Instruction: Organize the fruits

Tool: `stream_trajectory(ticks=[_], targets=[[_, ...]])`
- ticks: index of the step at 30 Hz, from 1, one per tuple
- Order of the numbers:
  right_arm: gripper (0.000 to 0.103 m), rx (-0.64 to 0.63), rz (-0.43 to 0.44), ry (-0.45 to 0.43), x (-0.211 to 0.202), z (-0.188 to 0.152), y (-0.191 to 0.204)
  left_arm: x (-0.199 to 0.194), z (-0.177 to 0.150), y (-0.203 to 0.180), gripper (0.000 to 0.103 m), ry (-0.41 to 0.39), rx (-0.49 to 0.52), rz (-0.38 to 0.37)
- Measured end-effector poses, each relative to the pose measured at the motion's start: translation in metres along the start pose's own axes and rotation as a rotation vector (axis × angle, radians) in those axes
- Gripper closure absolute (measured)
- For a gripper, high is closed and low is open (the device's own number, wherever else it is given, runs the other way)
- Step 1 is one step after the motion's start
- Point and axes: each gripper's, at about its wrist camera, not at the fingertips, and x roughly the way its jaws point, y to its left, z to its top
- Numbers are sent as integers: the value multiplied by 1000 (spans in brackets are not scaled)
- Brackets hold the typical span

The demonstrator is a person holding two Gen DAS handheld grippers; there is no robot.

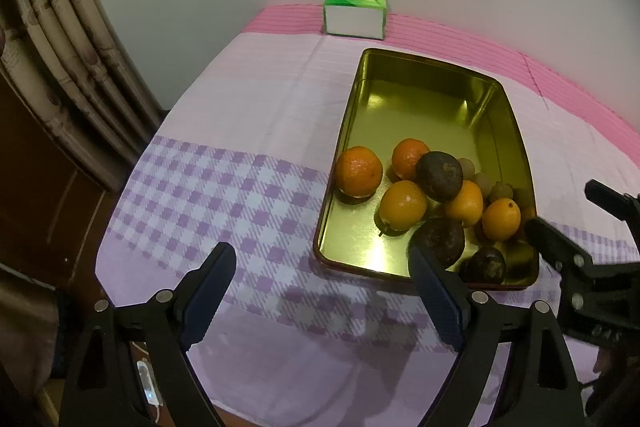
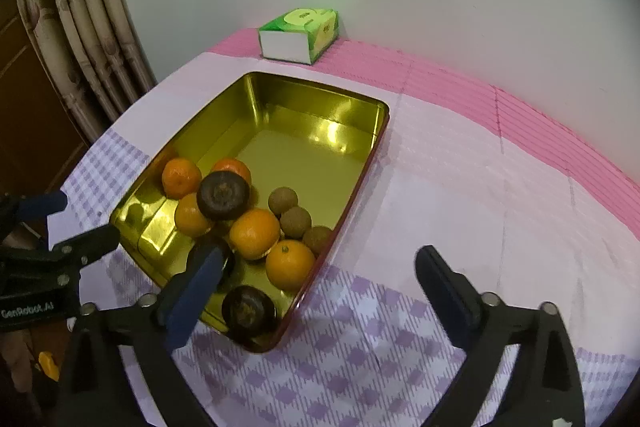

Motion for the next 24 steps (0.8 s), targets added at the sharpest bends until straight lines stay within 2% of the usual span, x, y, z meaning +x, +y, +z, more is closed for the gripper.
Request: stream_trajectory(ticks=[8,24], targets=[[1,-34,-2,18,-8,-13,11,0,-1,-3,15,-3,14,10],[1,30,3,78,-6,-28,6,-1,-5,-24,15,-9,89,37]])
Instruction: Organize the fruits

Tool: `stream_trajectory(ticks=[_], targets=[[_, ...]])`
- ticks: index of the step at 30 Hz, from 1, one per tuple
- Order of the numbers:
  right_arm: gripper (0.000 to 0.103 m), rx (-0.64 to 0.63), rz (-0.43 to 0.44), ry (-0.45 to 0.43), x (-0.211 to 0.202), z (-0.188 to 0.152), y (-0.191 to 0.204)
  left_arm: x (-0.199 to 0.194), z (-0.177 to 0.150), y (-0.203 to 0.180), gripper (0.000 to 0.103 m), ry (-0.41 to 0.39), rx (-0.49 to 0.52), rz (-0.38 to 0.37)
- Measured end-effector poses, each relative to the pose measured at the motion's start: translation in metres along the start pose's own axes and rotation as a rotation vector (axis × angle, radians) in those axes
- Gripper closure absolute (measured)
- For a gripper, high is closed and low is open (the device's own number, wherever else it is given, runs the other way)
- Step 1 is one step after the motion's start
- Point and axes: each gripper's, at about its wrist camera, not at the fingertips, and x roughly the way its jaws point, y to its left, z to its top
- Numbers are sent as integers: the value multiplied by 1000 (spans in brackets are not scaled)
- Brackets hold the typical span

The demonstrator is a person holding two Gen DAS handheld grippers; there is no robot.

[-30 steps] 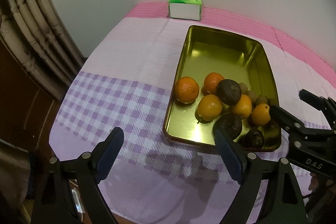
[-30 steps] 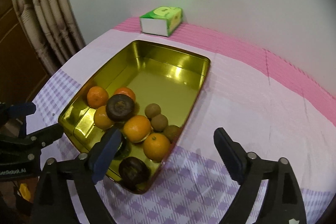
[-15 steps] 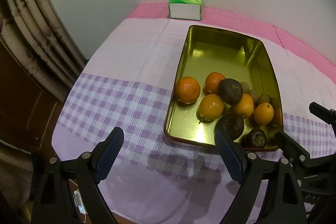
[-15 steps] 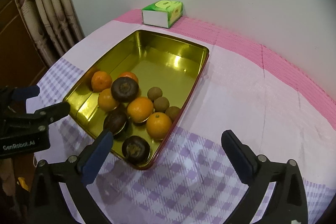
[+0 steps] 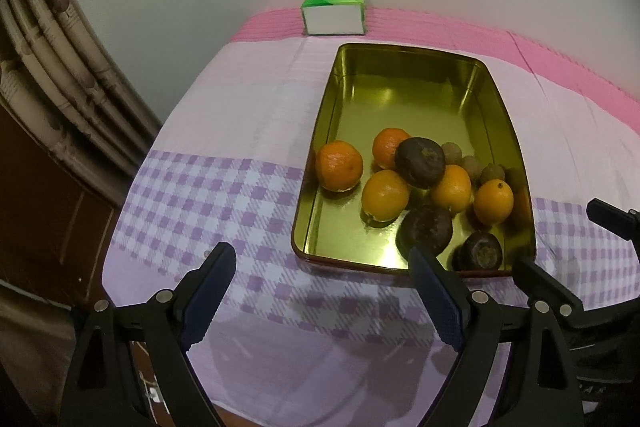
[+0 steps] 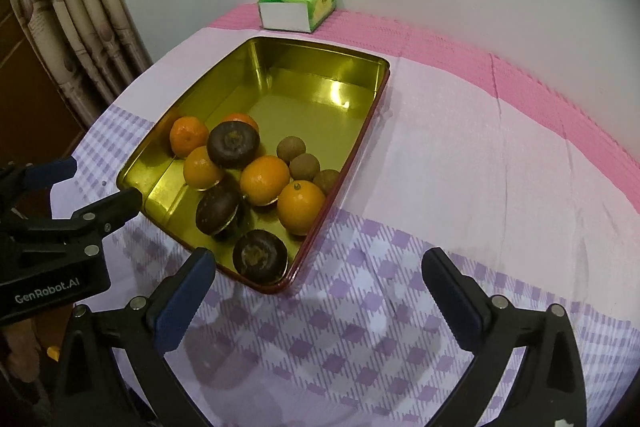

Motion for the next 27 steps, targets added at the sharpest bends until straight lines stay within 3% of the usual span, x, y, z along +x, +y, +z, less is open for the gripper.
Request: stream_trajectory(ticks=[27], targets=[[0,-14,16,34,8,-13,6,-1,-2,-10,15,-9,25,3]])
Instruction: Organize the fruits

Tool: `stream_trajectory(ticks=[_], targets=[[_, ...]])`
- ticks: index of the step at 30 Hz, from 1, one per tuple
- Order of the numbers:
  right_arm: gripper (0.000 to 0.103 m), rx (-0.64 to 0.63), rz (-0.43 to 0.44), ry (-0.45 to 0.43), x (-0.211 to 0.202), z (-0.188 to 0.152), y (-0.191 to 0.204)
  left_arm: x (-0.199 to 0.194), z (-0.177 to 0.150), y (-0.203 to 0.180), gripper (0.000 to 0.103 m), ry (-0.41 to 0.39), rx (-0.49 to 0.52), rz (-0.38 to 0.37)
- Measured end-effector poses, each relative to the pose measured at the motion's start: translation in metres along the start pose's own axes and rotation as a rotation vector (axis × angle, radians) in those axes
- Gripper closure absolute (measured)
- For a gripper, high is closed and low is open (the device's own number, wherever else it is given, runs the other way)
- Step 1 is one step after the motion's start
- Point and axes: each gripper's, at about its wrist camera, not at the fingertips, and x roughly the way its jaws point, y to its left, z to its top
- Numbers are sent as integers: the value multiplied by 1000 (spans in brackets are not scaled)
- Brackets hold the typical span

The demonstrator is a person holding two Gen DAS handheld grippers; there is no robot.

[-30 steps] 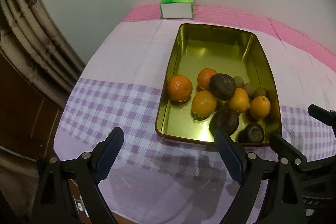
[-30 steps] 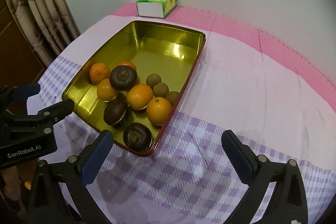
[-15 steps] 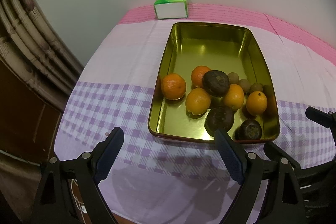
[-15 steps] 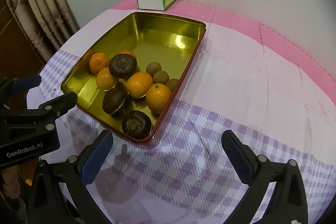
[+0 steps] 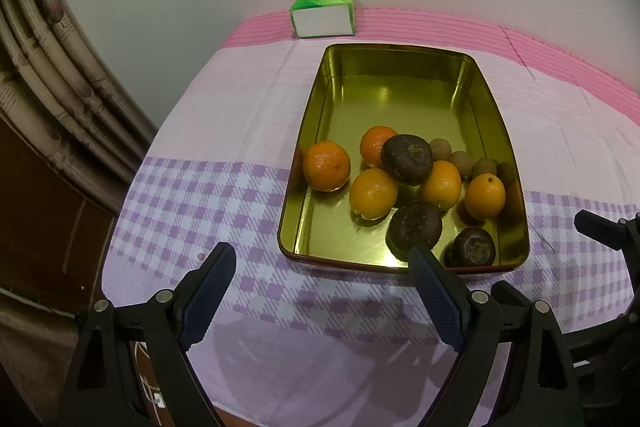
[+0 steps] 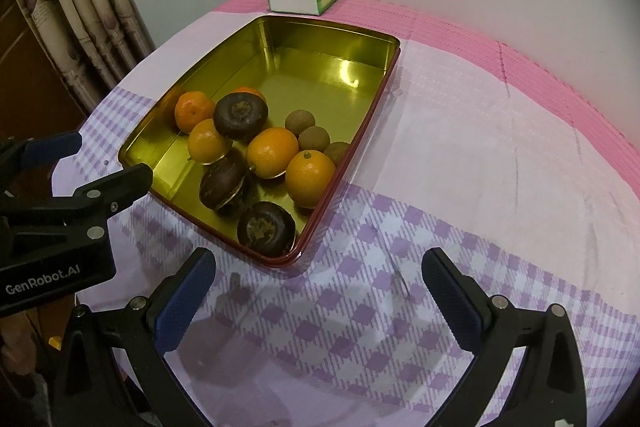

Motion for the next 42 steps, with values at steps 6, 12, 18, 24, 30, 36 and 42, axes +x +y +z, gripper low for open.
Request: stream_trajectory(ticks=[6,12,18,24,30,36,42], targets=[[0,1,2,0,1,-1,0,0,0,0,15,1,-1,0],[0,1,-5,0,2,-1,0,0,0,0,15,0,0,1],[0,1,-4,0,2,-1,0,0,0,-2,15,1,2,-6],[0,1,-4,0,1,-1,0,-1,0,-3,15,1,3,-17],[0,0,-6,0,1,-2,1,-1,0,-3,15,0,4,-15],[0,-3,-7,-4,1,-1,1,-1,0,-3,15,1,2,-15],[0,-2,-10,-3,1,-2,1,-1,0,-1,15,0,1,-12]])
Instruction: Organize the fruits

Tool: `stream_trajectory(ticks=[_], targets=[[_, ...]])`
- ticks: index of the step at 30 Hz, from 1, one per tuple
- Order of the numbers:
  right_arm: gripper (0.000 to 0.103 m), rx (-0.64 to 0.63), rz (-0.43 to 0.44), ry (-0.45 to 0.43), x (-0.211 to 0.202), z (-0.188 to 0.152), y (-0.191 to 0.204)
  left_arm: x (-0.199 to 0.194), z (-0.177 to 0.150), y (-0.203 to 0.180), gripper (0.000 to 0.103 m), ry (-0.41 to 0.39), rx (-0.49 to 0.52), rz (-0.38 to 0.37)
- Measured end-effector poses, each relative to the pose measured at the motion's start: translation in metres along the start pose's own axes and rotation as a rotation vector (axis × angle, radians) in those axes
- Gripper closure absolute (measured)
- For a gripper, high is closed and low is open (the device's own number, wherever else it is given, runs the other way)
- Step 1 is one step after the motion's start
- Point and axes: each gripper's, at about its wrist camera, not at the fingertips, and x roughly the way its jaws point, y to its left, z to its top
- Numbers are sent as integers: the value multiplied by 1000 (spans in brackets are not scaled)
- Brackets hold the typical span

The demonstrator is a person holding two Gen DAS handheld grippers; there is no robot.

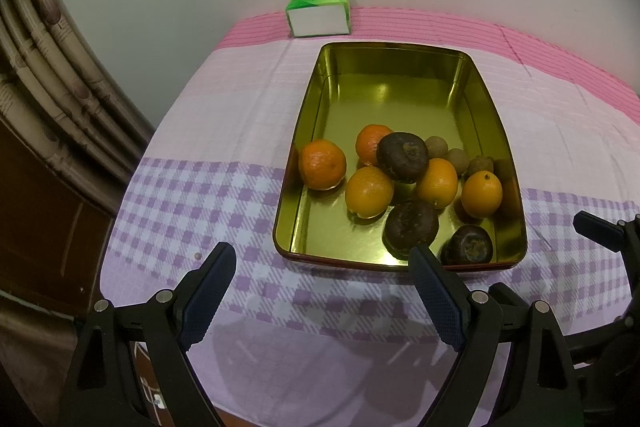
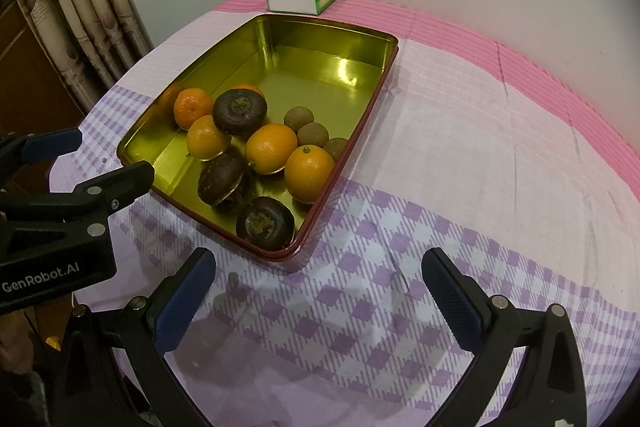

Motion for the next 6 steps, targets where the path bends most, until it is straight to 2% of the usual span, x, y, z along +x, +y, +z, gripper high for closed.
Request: stream_trajectory(ticks=[6], targets=[[0,1,1,-1,-1,-1,-1,2,-1,2,14,1,-2,-1]])
